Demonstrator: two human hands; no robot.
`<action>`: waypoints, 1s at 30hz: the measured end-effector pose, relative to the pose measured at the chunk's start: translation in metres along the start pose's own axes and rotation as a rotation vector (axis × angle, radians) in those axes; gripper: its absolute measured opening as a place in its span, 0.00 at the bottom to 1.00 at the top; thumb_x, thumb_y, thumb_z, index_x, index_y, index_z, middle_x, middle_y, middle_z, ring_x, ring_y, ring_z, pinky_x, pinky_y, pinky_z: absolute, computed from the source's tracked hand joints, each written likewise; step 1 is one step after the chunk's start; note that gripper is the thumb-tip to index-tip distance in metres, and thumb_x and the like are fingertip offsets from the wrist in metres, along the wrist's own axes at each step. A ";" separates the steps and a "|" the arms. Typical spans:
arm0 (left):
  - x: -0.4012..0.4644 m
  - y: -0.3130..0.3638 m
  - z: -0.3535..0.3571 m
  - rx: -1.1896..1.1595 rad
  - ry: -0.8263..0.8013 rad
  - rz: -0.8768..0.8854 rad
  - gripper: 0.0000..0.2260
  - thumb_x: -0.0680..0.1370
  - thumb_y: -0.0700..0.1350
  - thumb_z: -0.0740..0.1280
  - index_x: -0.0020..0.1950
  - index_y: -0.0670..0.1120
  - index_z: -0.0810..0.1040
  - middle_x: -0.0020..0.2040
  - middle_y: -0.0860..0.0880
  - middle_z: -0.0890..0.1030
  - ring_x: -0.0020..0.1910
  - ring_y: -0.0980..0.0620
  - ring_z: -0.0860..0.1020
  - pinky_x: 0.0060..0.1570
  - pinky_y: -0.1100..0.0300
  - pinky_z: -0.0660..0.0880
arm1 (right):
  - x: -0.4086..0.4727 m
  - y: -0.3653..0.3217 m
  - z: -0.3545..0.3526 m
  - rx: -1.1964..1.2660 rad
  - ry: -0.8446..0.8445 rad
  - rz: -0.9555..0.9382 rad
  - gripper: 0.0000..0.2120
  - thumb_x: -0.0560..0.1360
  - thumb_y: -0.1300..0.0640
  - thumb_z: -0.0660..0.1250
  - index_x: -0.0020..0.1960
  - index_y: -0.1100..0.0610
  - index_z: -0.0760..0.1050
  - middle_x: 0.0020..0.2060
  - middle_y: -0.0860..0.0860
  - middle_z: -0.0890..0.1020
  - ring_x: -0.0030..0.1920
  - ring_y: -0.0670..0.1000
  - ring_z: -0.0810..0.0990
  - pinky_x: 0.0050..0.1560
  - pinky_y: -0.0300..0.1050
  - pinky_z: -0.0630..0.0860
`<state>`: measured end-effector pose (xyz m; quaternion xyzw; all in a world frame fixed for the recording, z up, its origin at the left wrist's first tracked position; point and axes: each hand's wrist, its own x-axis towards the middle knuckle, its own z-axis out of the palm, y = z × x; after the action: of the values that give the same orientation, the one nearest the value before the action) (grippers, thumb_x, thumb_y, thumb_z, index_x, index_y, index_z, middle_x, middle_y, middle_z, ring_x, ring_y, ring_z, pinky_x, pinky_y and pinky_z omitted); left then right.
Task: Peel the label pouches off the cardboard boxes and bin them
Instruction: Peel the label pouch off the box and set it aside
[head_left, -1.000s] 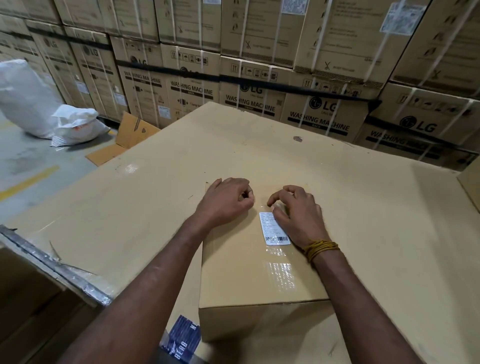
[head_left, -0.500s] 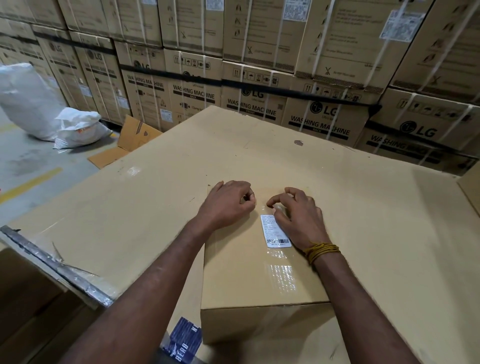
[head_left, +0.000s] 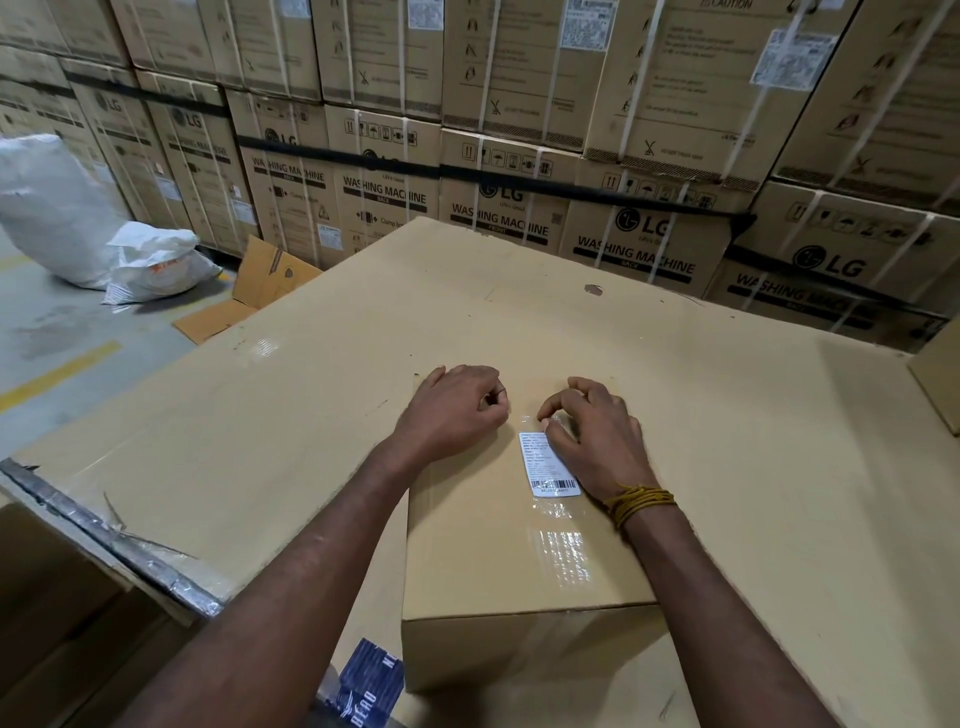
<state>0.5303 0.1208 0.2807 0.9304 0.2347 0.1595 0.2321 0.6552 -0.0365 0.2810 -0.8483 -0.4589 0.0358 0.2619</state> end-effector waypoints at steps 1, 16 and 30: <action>0.000 0.000 0.000 0.000 0.001 -0.001 0.05 0.78 0.47 0.60 0.49 0.50 0.76 0.60 0.53 0.79 0.65 0.54 0.72 0.72 0.52 0.54 | 0.000 0.000 0.000 0.000 -0.002 -0.002 0.08 0.78 0.51 0.63 0.56 0.41 0.76 0.71 0.45 0.67 0.70 0.51 0.65 0.63 0.47 0.59; -0.001 0.001 0.000 0.016 0.008 0.000 0.06 0.78 0.47 0.60 0.50 0.49 0.76 0.61 0.52 0.78 0.64 0.54 0.72 0.72 0.52 0.54 | 0.000 0.000 0.000 0.030 0.004 0.029 0.07 0.77 0.50 0.65 0.55 0.43 0.76 0.73 0.47 0.66 0.72 0.51 0.63 0.67 0.51 0.60; -0.003 0.001 -0.001 0.017 0.010 0.004 0.06 0.79 0.47 0.60 0.50 0.49 0.76 0.62 0.52 0.78 0.65 0.54 0.71 0.72 0.53 0.54 | 0.001 0.003 0.001 0.030 0.002 0.034 0.09 0.77 0.50 0.65 0.57 0.44 0.76 0.74 0.47 0.65 0.72 0.51 0.62 0.67 0.48 0.59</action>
<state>0.5281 0.1188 0.2814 0.9320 0.2353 0.1626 0.2226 0.6580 -0.0365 0.2789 -0.8521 -0.4434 0.0464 0.2742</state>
